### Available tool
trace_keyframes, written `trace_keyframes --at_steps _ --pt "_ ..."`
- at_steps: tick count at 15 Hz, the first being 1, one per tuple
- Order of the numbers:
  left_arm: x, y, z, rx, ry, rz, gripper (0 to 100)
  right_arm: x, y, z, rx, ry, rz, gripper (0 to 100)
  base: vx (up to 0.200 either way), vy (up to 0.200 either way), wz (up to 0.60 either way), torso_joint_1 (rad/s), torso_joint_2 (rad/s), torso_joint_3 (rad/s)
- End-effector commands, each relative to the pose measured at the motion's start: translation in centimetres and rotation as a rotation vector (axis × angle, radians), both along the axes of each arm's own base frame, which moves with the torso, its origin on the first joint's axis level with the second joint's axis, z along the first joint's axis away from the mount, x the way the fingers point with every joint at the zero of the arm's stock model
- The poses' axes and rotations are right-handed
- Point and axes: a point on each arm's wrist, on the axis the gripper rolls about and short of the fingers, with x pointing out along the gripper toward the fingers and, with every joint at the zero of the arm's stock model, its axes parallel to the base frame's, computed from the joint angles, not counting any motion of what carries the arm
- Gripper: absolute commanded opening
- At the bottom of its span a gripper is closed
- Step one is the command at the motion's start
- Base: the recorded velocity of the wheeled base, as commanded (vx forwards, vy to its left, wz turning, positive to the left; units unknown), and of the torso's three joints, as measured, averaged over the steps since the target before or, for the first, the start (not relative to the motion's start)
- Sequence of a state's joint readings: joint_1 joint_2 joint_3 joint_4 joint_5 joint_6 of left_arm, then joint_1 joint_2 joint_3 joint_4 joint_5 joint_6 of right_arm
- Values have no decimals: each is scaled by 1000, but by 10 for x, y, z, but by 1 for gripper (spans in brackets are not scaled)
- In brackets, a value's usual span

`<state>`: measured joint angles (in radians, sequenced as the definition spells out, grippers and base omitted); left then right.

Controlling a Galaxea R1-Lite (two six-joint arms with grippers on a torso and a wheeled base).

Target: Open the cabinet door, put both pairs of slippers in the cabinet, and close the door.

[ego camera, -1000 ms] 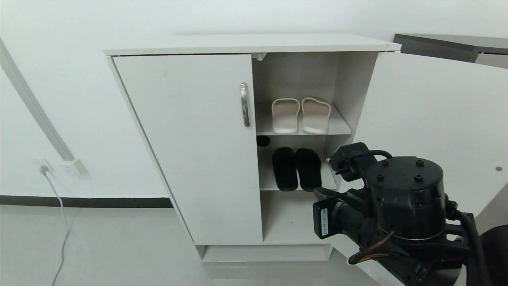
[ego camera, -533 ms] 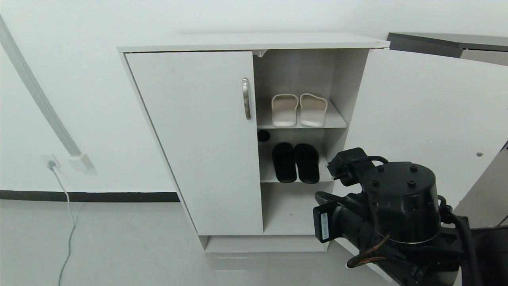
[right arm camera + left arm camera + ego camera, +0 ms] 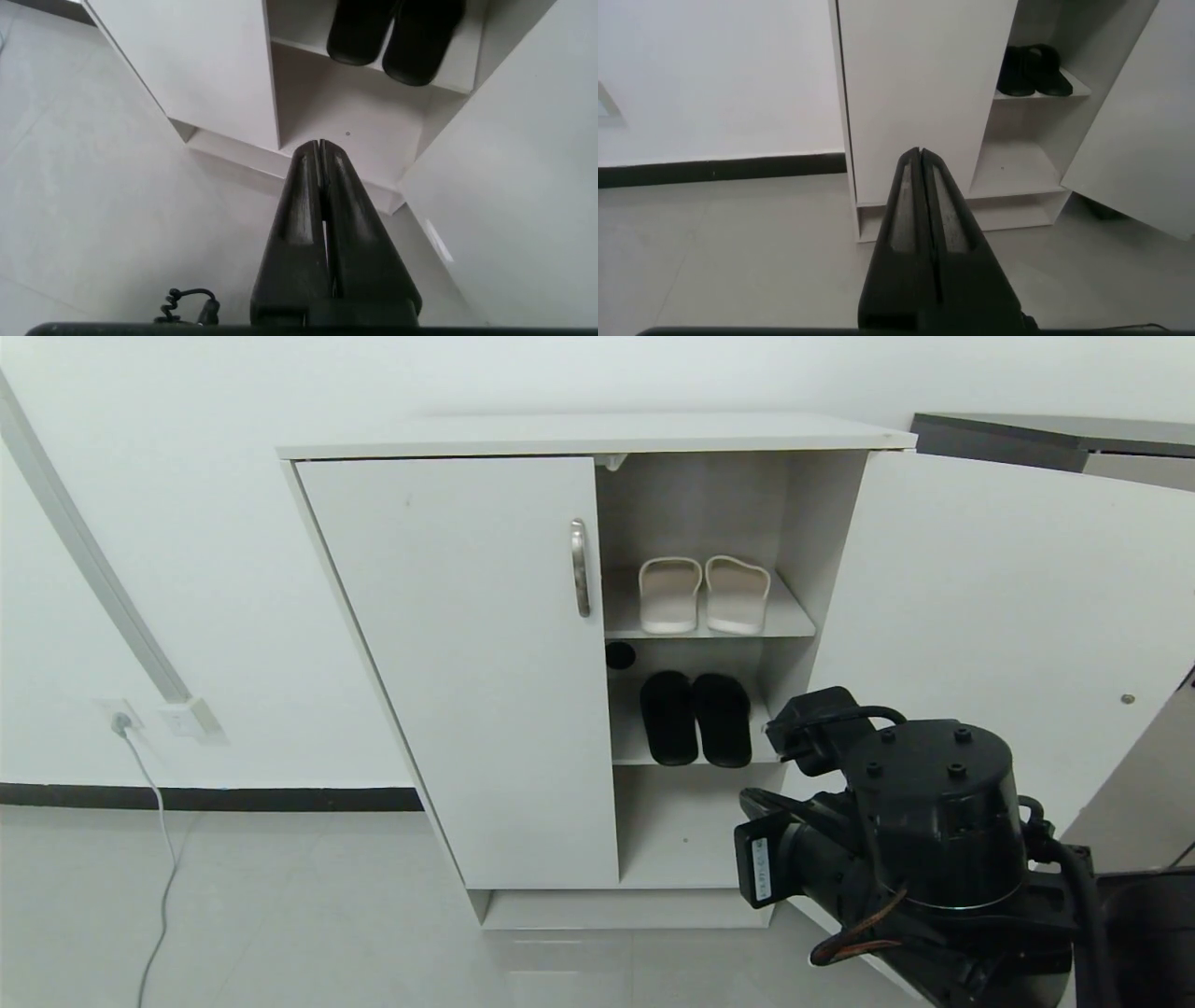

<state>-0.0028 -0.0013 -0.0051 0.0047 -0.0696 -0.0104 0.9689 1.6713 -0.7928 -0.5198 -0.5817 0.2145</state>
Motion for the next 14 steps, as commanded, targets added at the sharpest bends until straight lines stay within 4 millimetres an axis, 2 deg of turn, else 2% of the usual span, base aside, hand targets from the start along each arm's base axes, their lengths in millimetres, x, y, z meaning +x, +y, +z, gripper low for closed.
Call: trace_keyframes --at_steps 1,5,8,14 --pt "0 0 0 0 2 0 0 0 0 -2 -6 3 -2 0 0 0 0 0 0 0" --pt "0 0 0 0 2 0 0 1 0 -3 -12 7 -4 0 0 0 0 1 -41 -44" --pt "0 0 0 0 2 0 0 1 0 -2 -11 5 -8 0 0 0 0 10 -201 -336" --pt "0 0 0 0 2 0 0 2 -1 -3 -12 6 -11 0 0 0 0 76 -498 -361"
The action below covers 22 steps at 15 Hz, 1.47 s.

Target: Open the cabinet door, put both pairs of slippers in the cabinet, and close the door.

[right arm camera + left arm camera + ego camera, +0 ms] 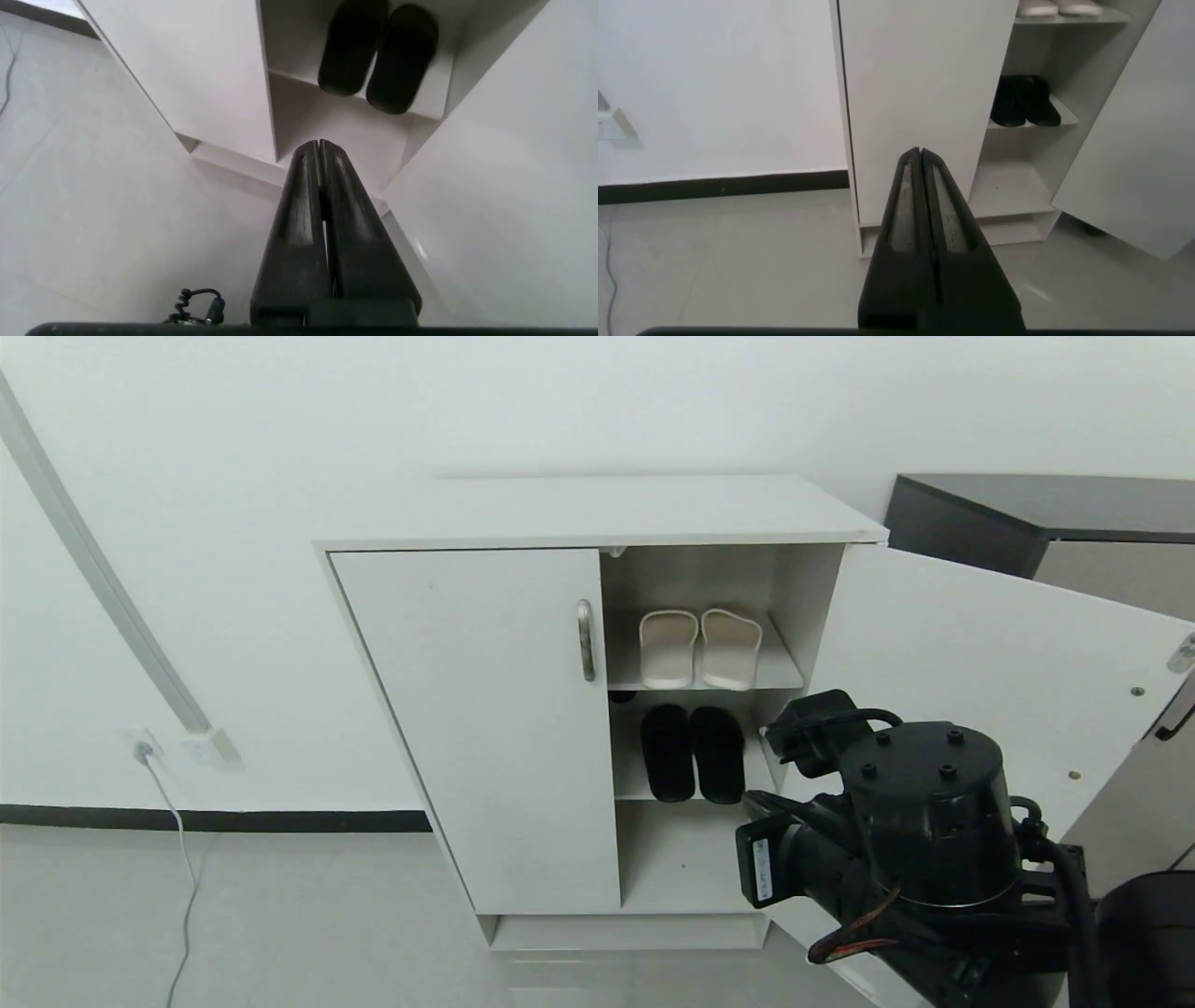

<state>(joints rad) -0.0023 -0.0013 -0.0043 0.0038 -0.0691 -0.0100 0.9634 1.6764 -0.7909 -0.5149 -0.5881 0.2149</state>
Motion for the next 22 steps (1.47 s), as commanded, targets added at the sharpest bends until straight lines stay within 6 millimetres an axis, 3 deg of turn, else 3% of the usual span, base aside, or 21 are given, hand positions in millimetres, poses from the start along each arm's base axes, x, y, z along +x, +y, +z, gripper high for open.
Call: trace_keyframes --at_steps 1,22 --pt "0 0 0 -1 2 -1 0 0 0 -1 -2 1 1 0 0 0 0 129 -471 -344" --pt "0 0 0 -1 2 1 0 2 -1 -4 -9 9 -8 0 0 0 0 196 -518 -321"
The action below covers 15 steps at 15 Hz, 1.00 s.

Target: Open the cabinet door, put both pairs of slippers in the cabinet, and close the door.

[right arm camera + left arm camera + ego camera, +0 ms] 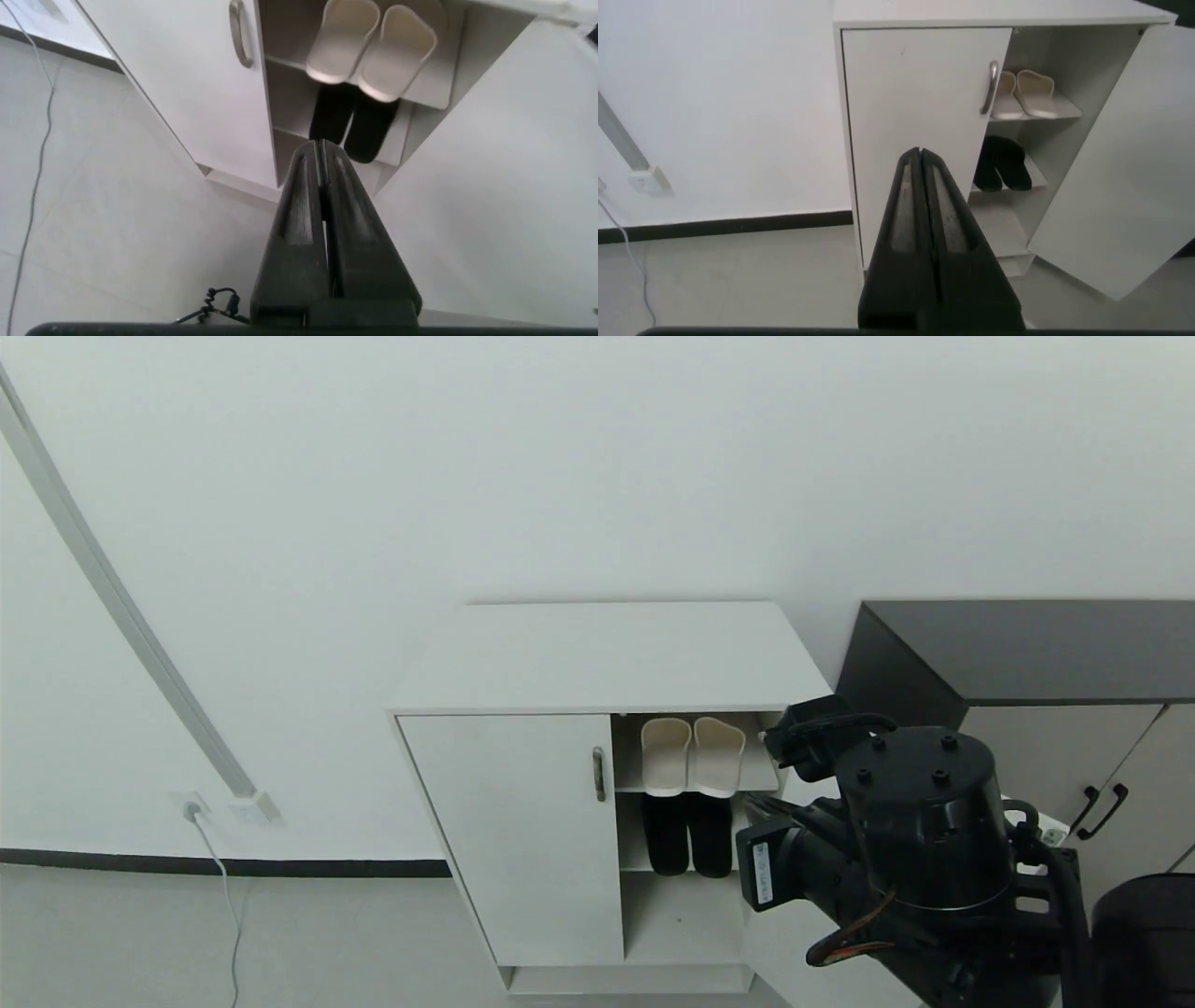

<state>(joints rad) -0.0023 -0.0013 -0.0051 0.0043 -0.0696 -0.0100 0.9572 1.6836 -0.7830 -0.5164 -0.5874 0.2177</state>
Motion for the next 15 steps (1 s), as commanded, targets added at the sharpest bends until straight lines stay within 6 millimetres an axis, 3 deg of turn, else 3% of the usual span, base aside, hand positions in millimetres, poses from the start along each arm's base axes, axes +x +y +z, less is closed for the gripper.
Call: trace_keyframes --at_steps 1,3,8,15 --pt "0 0 0 -1 2 0 0 1 0 0 0 0 -2 0 0 0 0 266 -608 -334" --pt "0 0 0 -1 2 0 0 4 -3 -1 -2 0 -17 0 0 0 0 217 -510 -261" --pt "0 0 0 -1 2 0 0 4 -4 -3 -9 6 -15 0 0 0 0 21 -39 -21" --pt "0 0 0 -1 2 0 0 3 -4 -3 -9 6 -15 0 0 0 -600 6 -2 4"
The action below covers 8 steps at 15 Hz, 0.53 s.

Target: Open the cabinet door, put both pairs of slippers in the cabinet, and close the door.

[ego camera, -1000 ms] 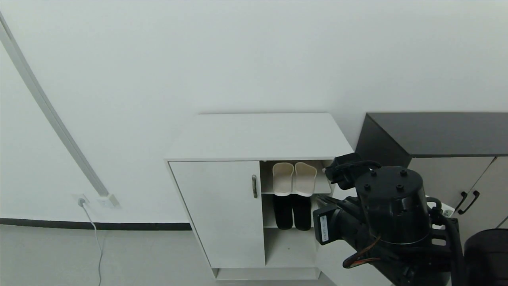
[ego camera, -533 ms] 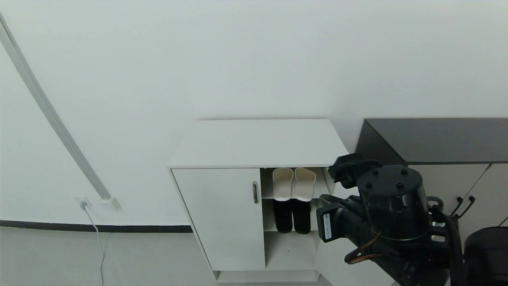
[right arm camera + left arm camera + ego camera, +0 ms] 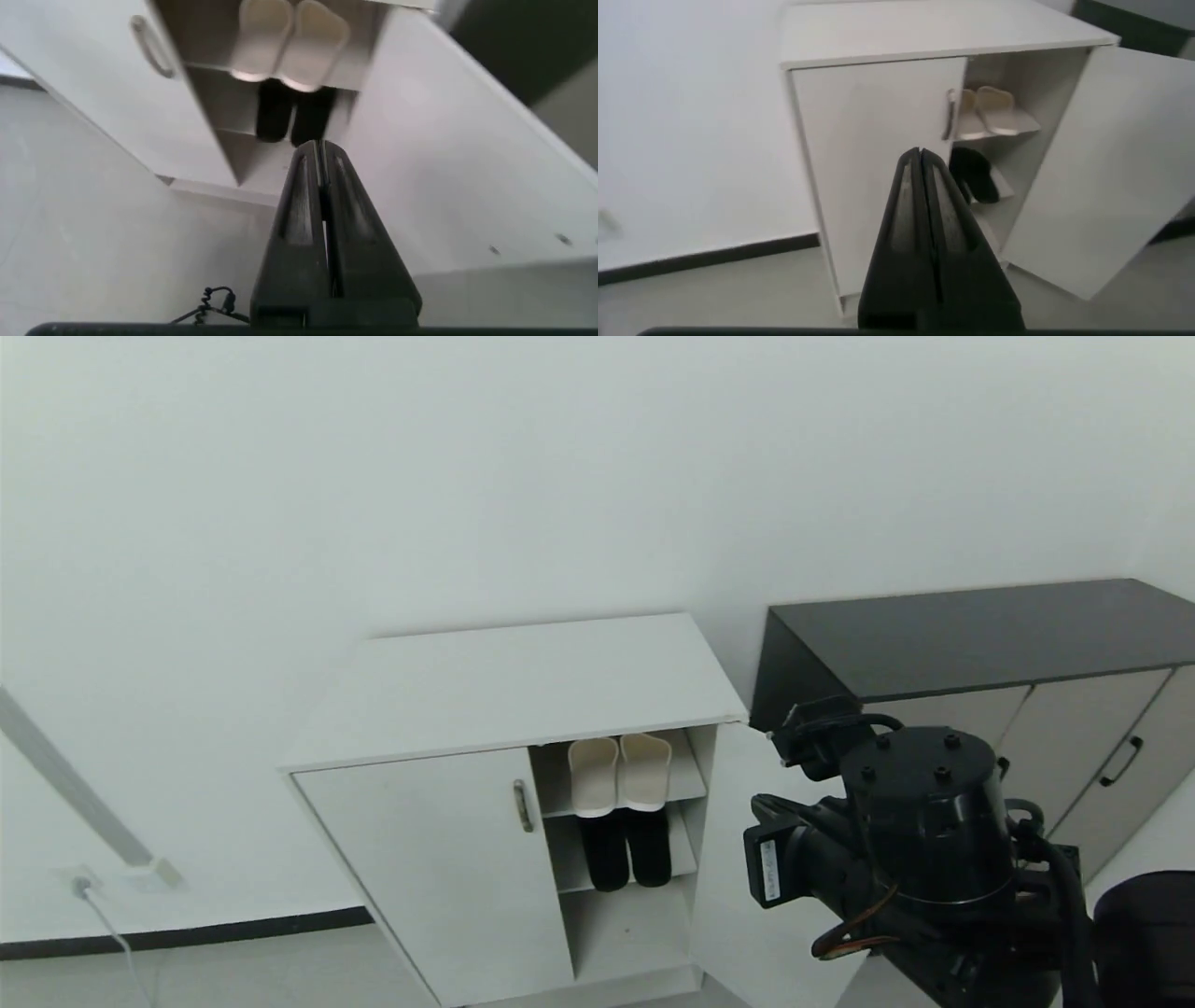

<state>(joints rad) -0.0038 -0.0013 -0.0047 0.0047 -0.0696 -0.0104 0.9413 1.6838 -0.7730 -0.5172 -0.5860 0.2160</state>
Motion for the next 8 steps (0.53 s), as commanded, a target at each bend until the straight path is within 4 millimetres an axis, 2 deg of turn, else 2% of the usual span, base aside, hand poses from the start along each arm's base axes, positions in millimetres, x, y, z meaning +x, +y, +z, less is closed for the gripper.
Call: trace_keyframes --at_steps 1,2,8 --pt "0 0 0 0 1 1 0 0 0 0 0 0 -1 0 0 0 -600 7 2 2" --pt "0 0 0 0 1 1 0 0 0 1 4 -2 -1 0 0 0 -600 7 2 7" --pt "0 0 0 -2 3 1 0 0 0 -1 -3 2 -2 0 0 0 0 0 0 0"
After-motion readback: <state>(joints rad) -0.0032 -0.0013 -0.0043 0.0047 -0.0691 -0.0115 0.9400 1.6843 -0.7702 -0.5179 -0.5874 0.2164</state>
